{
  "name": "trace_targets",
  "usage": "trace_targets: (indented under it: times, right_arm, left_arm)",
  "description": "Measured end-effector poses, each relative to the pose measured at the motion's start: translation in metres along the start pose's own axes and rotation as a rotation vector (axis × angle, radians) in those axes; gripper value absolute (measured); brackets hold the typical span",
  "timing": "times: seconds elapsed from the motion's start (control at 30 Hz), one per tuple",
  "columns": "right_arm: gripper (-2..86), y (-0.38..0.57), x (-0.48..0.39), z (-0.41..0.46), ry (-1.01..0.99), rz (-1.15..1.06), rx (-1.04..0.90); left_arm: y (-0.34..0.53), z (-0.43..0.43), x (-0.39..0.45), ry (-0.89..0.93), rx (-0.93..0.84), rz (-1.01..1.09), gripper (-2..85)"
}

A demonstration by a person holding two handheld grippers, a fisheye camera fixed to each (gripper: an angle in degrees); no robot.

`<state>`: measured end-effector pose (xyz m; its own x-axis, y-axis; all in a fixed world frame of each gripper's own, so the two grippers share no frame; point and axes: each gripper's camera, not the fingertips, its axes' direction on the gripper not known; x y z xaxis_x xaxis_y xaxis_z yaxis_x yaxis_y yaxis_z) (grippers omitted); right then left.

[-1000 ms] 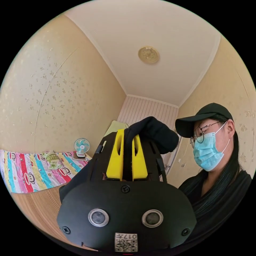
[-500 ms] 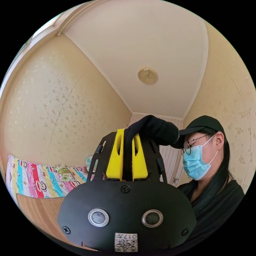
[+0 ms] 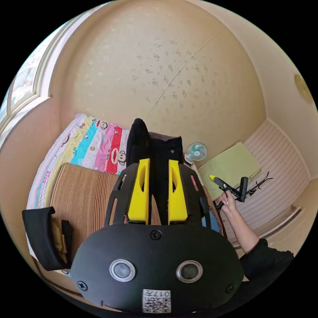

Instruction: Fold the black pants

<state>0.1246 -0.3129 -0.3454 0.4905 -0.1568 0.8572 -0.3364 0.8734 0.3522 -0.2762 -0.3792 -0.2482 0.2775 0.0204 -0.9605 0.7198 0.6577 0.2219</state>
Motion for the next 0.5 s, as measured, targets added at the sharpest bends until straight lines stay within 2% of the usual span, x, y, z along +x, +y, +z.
trace_targets:
  times: [0.13,0.23,0.33,0.5]
  right_arm:
    - [7.0,0.128,0.101,0.086,0.025,0.111,-0.319]
    - [7.1,0.232,0.167,0.116,-0.004,0.226,-0.489]
    - [7.6,0.305,0.213,0.123,-0.035,0.302,-0.614]
    - [10.1,0.365,0.229,0.152,-0.32,0.269,-0.764]
  left_arm:
    - [0.135,0.115,-0.098,-0.075,-0.435,-0.132,10.2]
    - [0.22,0.158,-0.128,-0.142,-0.648,-0.118,11.2]
    - [0.286,0.184,-0.155,-0.199,-0.814,-0.121,12.4]
    - [0.357,0.184,-0.191,-0.182,-0.927,-0.297,12.3]
